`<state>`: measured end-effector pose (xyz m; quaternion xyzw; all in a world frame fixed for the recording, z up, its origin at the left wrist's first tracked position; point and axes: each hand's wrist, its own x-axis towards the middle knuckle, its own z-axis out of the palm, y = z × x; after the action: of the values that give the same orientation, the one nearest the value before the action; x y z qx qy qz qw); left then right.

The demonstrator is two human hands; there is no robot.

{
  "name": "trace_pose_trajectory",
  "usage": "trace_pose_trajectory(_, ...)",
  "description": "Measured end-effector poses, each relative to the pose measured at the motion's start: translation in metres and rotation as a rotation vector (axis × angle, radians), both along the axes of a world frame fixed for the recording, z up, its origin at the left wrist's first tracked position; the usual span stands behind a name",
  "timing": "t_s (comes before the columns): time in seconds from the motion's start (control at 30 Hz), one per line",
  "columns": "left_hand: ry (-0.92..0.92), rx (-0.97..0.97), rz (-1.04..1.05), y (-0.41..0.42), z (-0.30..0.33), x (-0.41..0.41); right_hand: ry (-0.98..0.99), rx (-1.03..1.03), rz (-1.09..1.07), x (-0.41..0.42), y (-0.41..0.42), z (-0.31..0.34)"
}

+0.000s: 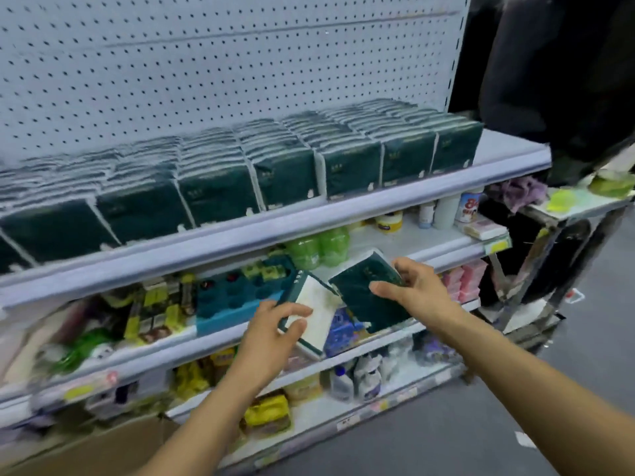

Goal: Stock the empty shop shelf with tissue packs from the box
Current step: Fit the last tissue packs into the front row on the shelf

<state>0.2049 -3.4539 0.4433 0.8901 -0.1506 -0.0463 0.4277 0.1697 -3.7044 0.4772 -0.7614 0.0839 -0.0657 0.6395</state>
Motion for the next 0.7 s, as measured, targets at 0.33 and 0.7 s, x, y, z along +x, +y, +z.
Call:
trace_pose_trajectory(0.33, 0.022, -0.029, -0.007, 0.048, 0.06, 0.031, -0.304, -0.726, 0.172, 0.066, 0.041, 0.1)
trace_pose_trajectory(0.7, 0.008, -0.004, 0.055, 0.059, 0.119, 0.07, -0.417, -1.252, 0.278, 0.163, 0.069, 0.156)
